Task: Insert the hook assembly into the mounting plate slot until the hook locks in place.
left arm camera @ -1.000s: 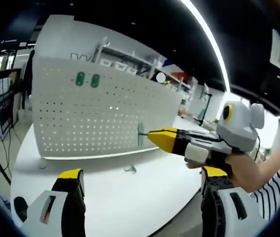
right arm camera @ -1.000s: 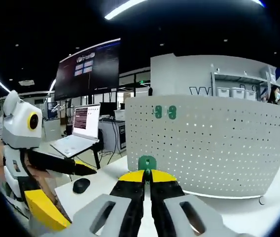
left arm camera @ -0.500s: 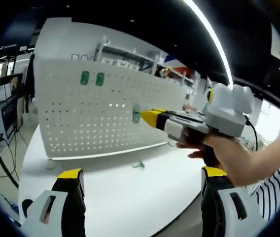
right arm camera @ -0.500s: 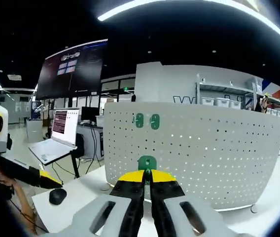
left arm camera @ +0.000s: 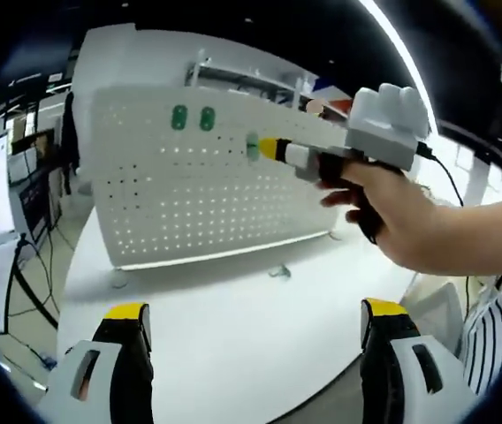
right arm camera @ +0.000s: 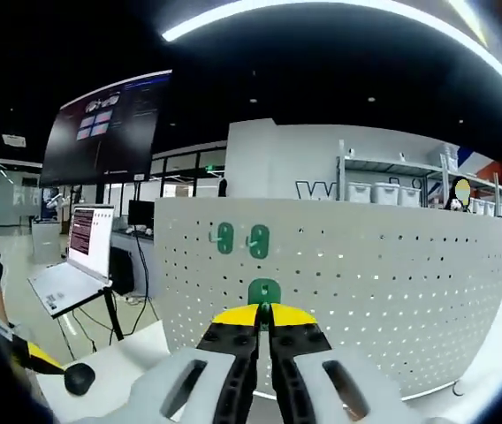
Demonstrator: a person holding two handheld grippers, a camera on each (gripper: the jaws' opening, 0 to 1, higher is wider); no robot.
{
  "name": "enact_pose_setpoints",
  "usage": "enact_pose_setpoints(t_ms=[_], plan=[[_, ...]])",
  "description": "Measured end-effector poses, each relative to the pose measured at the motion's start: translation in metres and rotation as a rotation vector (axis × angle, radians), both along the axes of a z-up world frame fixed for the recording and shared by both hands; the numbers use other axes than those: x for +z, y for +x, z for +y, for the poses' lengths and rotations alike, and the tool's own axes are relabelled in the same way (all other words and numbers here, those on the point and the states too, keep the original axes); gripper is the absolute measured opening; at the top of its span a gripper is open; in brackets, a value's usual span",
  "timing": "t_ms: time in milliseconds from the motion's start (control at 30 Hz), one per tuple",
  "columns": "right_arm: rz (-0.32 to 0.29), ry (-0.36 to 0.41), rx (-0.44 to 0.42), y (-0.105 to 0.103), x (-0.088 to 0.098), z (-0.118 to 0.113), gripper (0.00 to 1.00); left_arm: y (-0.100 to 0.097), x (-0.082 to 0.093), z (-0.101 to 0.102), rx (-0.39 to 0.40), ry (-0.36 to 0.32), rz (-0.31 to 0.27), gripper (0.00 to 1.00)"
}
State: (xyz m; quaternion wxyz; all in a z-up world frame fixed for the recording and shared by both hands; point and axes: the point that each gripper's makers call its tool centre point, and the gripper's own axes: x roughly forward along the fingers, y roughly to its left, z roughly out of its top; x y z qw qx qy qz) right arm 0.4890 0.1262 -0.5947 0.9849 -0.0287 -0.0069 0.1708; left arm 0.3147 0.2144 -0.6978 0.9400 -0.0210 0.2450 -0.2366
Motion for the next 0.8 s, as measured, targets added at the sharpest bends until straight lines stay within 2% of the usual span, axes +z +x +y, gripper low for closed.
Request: enact_pose_setpoints(t_ms=[200,333,400,633,800], plan=[[-0.021,0.006,-0.03,0.019,0.005,0.001,0.0,0.003,0.001,0.006,0.014,-0.011,-0.005,1.0],[-0.029,0.037,-0.05,0.031,0.009,-0.002,0.0,0.003,-0.003,0.007,0.01,-0.016,-0.001,1.0],[-0.062,0.011,-0.062,0.037,0.014,-0.003,0.0,0.005,-0.005,0.009,0.015,-0.024,0.007,1.0],[-0.082,0.022,-0.09,0.057,0.026,-0.005,0.0,0.009,-0.008,0.013,0.026,-0.029,0.011,1.0],[-0.091,0.068,-0.12,0.065,0.03,-0.009,0.0,0.01,-0.01,0.021,0.048,-0.034,0.02,1.0]])
